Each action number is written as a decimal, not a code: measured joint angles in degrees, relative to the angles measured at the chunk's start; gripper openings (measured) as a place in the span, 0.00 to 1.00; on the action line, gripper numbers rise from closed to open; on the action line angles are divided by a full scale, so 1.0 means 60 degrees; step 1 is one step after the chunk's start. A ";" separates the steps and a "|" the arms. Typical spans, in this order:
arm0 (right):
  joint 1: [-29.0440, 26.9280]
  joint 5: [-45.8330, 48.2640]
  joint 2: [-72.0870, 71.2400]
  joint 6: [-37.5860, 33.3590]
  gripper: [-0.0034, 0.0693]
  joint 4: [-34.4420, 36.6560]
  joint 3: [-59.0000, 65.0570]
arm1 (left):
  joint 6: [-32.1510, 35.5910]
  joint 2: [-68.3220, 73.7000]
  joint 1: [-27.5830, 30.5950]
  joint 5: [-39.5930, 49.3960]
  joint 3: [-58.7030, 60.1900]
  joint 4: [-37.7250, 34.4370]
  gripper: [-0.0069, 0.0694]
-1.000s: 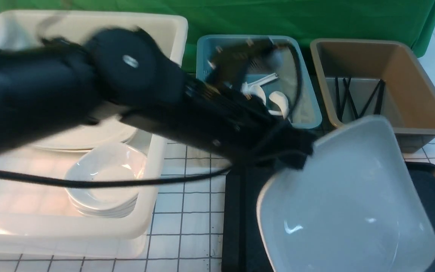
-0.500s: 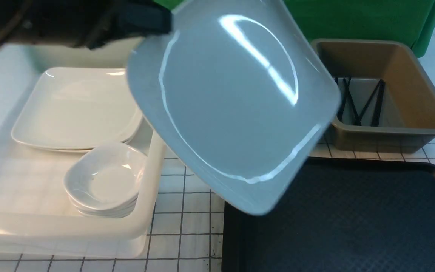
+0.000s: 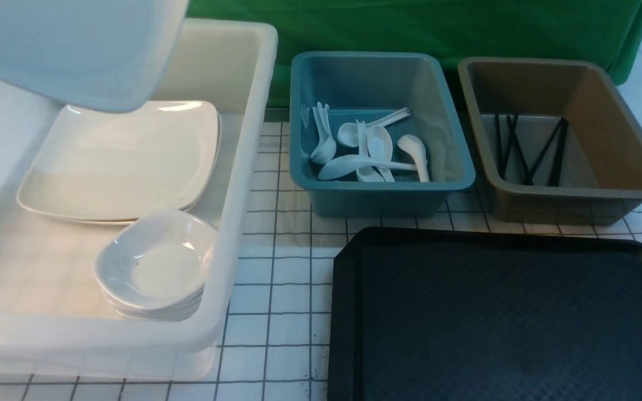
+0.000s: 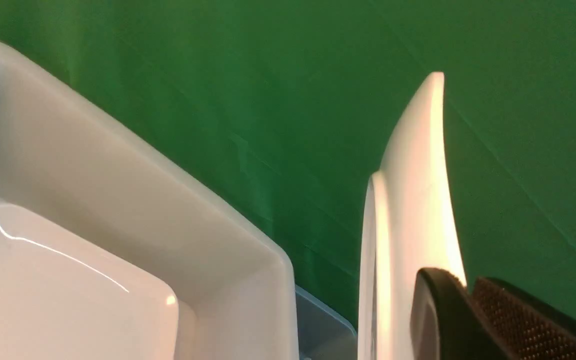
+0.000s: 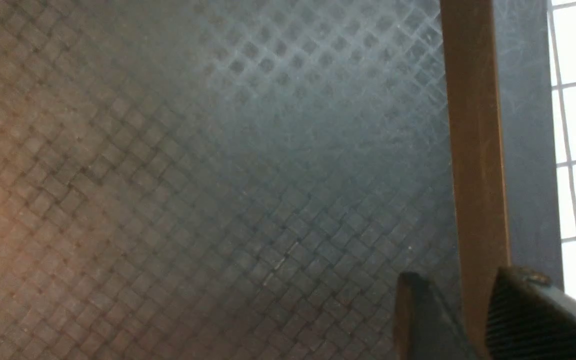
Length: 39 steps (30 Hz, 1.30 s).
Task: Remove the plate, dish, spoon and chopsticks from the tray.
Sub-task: Use the left arm to put the plate into the large storage box on the left
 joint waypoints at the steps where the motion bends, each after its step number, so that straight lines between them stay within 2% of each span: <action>1: 0.0000 0.0000 0.0000 0.0000 0.40 0.0000 0.0000 | 0.0045 0.0156 0.0029 -0.0002 0.0001 -0.0012 0.13; 8: 0.0000 -0.0125 0.0000 0.0000 0.40 0.0146 0.0011 | 0.0382 0.1994 -0.0231 -0.0330 -0.0001 -0.0008 0.13; 15: 0.0000 -0.0131 0.0000 0.0000 0.40 0.0259 0.0011 | 0.1175 0.3304 -0.1359 -0.2161 -0.0001 0.0493 0.13; 18: 0.0000 -0.0131 0.0000 0.0000 0.40 0.0268 0.0011 | 0.1316 0.3641 -0.1888 -0.3154 -0.0001 0.1137 0.13; 22: 0.0000 -0.0131 0.0000 0.0000 0.40 0.0287 0.0011 | 0.1338 0.4016 -0.2224 -0.3643 -0.0001 0.1246 0.13; 28: 0.0000 -0.0158 0.0000 0.0000 0.40 0.0287 0.0011 | 0.1340 0.4395 -0.2486 -0.4166 -0.0001 0.1182 0.12; 33: 0.0000 -0.0158 0.0000 0.0000 0.40 0.0287 0.0011 | 0.1367 0.4465 -0.2486 -0.4647 -0.0001 0.1858 0.12; 38: 0.0000 -0.0200 0.0000 0.0000 0.40 0.0287 0.0011 | 0.1379 0.4465 -0.2486 -0.4863 -0.0001 0.2509 0.19; 39: 0.0000 -0.0200 0.0000 0.0000 0.40 0.0287 0.0011 | 0.1386 0.4465 -0.2486 -0.4863 -0.0001 0.2519 0.24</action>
